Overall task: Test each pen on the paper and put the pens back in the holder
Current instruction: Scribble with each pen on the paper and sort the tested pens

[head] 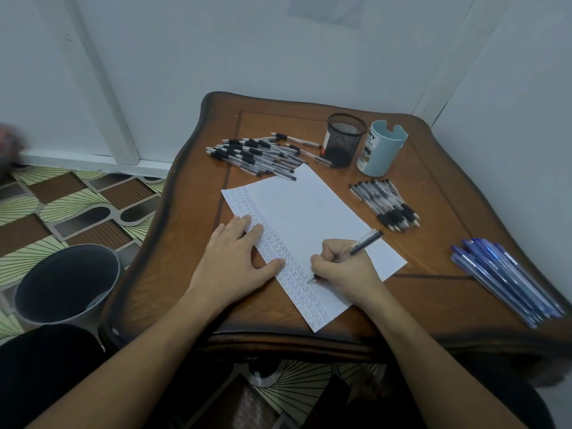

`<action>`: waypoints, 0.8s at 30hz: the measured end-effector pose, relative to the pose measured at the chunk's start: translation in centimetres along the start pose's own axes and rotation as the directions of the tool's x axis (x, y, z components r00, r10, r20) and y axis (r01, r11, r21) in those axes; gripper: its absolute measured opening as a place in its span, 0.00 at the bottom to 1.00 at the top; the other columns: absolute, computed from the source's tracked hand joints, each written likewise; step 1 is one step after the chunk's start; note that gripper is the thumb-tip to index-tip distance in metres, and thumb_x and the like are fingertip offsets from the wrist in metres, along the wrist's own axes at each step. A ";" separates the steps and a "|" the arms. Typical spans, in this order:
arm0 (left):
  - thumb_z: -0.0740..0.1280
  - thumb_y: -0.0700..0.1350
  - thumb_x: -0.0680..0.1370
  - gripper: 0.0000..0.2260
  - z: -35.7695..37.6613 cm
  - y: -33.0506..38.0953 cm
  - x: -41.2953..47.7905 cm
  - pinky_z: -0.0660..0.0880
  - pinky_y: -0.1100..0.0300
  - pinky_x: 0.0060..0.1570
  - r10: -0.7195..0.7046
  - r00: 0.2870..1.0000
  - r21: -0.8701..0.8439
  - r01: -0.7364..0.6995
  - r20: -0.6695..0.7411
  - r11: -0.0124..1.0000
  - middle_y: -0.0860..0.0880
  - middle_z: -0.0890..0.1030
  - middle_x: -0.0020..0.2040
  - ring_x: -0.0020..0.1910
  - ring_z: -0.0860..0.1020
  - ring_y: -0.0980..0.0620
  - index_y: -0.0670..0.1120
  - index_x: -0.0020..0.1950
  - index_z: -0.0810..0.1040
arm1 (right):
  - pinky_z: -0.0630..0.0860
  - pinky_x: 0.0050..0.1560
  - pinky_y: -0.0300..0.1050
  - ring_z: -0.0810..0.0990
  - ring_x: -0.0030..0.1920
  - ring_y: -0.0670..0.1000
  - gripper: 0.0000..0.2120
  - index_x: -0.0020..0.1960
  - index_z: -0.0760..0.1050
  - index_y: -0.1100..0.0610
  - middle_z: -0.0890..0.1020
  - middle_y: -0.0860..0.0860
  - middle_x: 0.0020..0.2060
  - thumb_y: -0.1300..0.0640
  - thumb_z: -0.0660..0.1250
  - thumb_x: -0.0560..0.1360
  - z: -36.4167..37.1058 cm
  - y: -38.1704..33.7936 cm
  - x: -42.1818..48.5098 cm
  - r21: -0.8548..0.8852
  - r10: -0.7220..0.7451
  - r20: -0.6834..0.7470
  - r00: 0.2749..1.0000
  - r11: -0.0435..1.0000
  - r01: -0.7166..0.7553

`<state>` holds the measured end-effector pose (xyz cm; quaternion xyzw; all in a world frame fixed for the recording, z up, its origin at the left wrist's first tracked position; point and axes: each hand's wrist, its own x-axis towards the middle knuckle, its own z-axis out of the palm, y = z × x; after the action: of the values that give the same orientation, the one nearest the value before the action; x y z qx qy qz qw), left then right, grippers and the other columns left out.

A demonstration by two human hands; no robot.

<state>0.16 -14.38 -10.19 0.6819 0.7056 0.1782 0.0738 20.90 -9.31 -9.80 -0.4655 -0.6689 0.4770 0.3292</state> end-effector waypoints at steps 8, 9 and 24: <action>0.47 0.74 0.67 0.43 0.0 0.0 0.0 0.47 0.53 0.74 -0.005 1.000 0.002 0.005 0.005 1.000 0.48 0.62 0.76 0.76 0.56 0.51 0.50 0.74 0.66 | 0.67 0.32 0.42 0.66 0.27 0.44 0.22 0.25 0.58 0.52 0.62 0.46 0.24 0.63 0.68 0.69 -0.2 0.1 0.0 -0.031 -0.017 0.003 1.000 0.999 0.017; 0.47 0.74 0.67 0.43 0.0 0.1 0.0 0.47 0.53 0.74 -0.006 1.000 -0.002 0.006 0.006 1.000 0.48 0.62 0.76 0.76 0.56 0.51 0.50 0.74 0.66 | 0.69 0.32 0.42 0.67 0.26 0.44 0.23 0.24 0.58 0.52 0.62 0.46 0.23 0.64 0.68 0.68 -0.2 0.0 0.0 -0.007 -0.012 -0.001 1.000 1.000 0.012; 0.48 0.74 0.67 0.43 0.1 0.1 0.0 0.47 0.53 0.74 -0.006 1.000 -0.007 0.006 -0.005 1.000 0.48 0.63 0.76 0.75 0.57 0.51 0.50 0.74 0.67 | 0.68 0.35 0.48 0.67 0.30 0.48 0.18 0.25 0.58 0.52 0.62 0.48 0.25 0.58 0.66 0.65 -0.2 0.2 0.0 -0.041 -0.016 -0.019 1.000 0.999 0.015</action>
<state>0.29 -14.42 -10.22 0.6790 0.7072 0.1821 0.0751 21.11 -9.26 -9.90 -0.4715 -0.6788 0.4560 0.3300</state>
